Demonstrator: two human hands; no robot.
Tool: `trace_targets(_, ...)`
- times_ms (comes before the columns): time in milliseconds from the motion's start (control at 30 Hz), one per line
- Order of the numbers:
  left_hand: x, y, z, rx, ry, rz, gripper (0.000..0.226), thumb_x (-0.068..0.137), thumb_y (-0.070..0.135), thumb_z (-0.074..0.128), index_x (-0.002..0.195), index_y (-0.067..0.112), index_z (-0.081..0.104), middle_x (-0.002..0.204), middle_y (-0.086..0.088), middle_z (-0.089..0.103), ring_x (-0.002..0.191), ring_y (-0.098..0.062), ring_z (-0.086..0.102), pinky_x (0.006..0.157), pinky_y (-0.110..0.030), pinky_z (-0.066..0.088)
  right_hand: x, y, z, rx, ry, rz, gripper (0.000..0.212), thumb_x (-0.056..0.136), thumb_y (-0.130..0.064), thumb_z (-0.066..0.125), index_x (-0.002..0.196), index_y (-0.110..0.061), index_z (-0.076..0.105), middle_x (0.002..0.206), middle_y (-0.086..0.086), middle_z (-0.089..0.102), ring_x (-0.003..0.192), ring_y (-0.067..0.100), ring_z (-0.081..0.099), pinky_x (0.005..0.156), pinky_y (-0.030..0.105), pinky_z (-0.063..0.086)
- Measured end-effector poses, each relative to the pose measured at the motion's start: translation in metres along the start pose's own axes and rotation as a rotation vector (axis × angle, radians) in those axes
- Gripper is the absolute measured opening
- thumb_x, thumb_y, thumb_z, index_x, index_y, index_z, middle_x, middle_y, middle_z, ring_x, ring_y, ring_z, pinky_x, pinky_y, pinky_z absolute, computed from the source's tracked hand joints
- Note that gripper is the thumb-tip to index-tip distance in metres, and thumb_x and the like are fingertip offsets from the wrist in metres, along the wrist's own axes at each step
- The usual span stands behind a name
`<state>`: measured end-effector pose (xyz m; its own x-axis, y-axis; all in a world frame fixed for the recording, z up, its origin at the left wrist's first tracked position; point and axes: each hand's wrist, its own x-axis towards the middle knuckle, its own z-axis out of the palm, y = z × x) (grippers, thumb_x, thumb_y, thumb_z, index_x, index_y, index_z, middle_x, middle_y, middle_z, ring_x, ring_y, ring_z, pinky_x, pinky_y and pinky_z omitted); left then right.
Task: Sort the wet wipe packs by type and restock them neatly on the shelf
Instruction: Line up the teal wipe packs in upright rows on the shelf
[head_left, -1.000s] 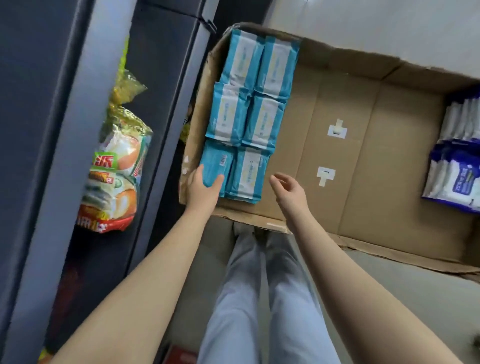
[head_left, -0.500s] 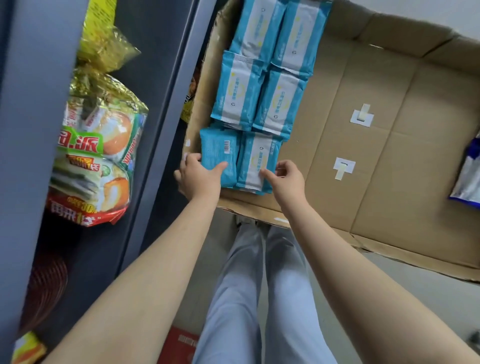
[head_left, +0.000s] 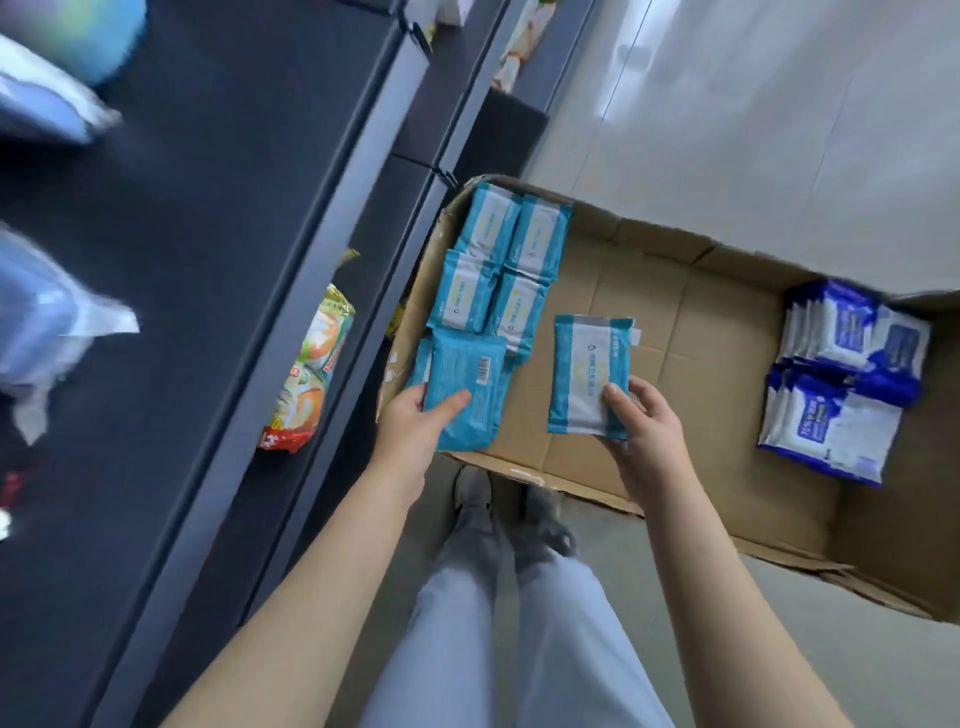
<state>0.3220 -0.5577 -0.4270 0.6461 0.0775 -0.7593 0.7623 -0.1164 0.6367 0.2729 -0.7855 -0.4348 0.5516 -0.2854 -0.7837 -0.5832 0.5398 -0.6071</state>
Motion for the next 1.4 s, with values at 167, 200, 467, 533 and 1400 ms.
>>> trace_targets(167,-0.102,0.059,0.004,0.004,0.021,0.149,0.033,0.089,0.019,0.071,0.119,0.019,0.057,0.113,0.0,0.069,0.098,-0.014,0.068,0.078,-0.032,0.057,-0.083,-0.094,-0.012,-0.101,-0.226,-0.118,0.032,0.096,-0.012,0.058,0.127,-0.007,0.051,0.108,0.011,0.069,0.087,0.02,0.07,0.071,0.03,0.061)
trace_targets(200,-0.121,0.069,0.006,0.006,0.033,0.169,0.033,0.092,0.019,0.068,0.121,0.02,0.052,0.113,0.001,0.066,0.098,-0.013,0.066,0.075,-0.03,0.055,-0.097,-0.109,-0.014,-0.121,-0.256,-0.143,0.032,0.097,-0.012,0.057,0.128,-0.008,0.051,0.106,0.011,0.069,0.086,0.02,0.07,0.071,0.031,0.061)
trace_targets(467,-0.261,0.083,0.018,-0.357,0.187,0.216,0.024,0.094,0.035,0.061,0.116,0.025,0.059,0.106,-0.002,0.069,0.089,-0.017,0.066,0.059,-0.027,0.051,-0.174,-0.186,-0.038,-0.221,-0.514,-0.247,0.032,0.097,-0.015,0.058,0.128,-0.017,0.056,0.12,0.02,0.065,0.087,0.025,0.07,0.066,0.032,0.061)
trace_targets(533,-0.299,0.078,0.018,-0.469,0.193,0.257,0.029,0.089,0.042,0.067,0.112,0.026,0.062,0.095,0.004,0.07,0.08,-0.013,0.064,0.05,-0.022,0.043,-0.197,-0.193,-0.033,-0.223,-0.591,-0.241,0.029,0.096,-0.014,0.059,0.125,-0.018,0.057,0.115,0.02,0.066,0.08,0.023,0.072,0.062,0.031,0.061)
trace_targets(1400,-0.656,-0.169,-0.308,-1.116,0.571,0.769,0.037,0.099,0.032,0.053,0.134,0.019,0.051,0.123,-0.015,0.066,0.107,-0.032,0.068,0.09,-0.059,0.052,-0.589,0.137,0.178,-0.557,-1.43,-0.064,0.027,0.1,-0.017,0.055,0.125,-0.013,0.062,0.117,0.007,0.072,0.099,0.018,0.07,0.08,0.038,0.058)
